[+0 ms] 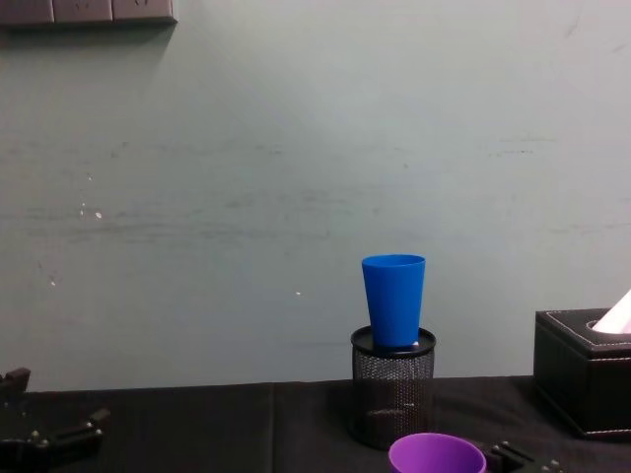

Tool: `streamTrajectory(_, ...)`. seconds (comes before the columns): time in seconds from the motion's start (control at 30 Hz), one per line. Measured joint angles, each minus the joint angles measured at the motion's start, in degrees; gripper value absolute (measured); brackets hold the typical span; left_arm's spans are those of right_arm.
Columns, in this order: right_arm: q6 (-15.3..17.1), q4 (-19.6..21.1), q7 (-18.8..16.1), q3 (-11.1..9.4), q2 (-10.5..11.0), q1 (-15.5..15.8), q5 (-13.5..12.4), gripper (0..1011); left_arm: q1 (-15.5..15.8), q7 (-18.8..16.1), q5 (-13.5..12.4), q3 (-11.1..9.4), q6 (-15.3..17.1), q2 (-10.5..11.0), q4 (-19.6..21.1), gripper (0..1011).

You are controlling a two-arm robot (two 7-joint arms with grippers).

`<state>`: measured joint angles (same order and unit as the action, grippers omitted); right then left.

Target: Pick up one cup with a gripper and tap it against the other cup.

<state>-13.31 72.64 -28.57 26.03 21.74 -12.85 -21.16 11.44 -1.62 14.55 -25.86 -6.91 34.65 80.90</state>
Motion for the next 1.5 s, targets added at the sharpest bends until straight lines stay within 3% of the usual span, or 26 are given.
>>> streamTrajectory(0.37,0.8,-3.0,-0.7,-1.1,-2.5,-1.3,0.5,1003,0.0,0.0,0.0,0.0,0.0,0.0,0.0,1000)
streamTrajectory(0.7,0.8,-2.9,-0.7,-1.0,-2.5,-1.3,0.5,1003,0.0,0.0,0.0,0.0,0.0,0.0,0.0,1000)
streamTrajectory(1.03,0.7,-2.8,-0.7,-0.9,-2.4,-1.3,0.5,784,0.0,0.0,0.0,0.0,0.0,0.0,0.0,1000)
streamTrajectory(1.27,0.7,-2.7,-0.7,-0.9,-2.3,-1.2,0.5,741,0.0,0.0,0.0,0.0,0.0,0.0,0.0,1000)
streamTrajectory(1.4,1.8,-0.7,-0.3,-1.5,-1.7,-0.7,1.4,730,0.0,0.0,0.0,0.0,0.0,0.0,0.0,1000)
streamTrajectory(1.5,4.6,3.1,0.0,-2.1,-0.5,0.0,1.9,730,0.0,0.0,0.0,0.0,0.0,0.0,0.0,1000)
